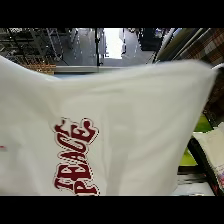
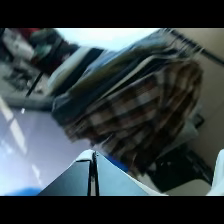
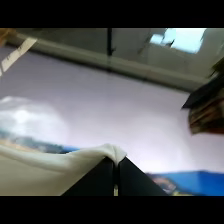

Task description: Fold the clothes and pants, and hang the long-sleeved shirts on hangers.

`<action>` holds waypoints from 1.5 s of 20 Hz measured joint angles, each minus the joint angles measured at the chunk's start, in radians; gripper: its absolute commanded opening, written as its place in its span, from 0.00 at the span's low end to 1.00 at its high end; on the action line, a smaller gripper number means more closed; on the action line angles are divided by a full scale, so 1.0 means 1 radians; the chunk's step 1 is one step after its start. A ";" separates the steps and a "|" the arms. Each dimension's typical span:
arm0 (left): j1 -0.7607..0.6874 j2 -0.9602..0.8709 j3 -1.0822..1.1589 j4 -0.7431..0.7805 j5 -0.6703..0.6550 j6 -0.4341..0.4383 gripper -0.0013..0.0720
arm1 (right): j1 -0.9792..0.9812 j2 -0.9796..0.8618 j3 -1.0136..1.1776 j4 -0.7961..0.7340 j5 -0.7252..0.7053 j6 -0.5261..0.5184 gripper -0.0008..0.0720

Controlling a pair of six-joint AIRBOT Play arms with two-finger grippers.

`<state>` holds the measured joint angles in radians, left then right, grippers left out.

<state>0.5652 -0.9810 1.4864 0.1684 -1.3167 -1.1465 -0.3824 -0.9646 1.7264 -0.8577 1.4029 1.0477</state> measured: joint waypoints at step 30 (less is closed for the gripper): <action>-0.106 -0.752 -0.084 0.243 -0.214 0.007 0.02 | 0.225 -0.768 -0.145 -0.234 -0.067 0.092 0.03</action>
<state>0.4591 -1.7325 1.4025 0.4114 -1.5303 -1.1397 -0.1574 -1.7325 1.5810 -1.0920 1.3357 1.1393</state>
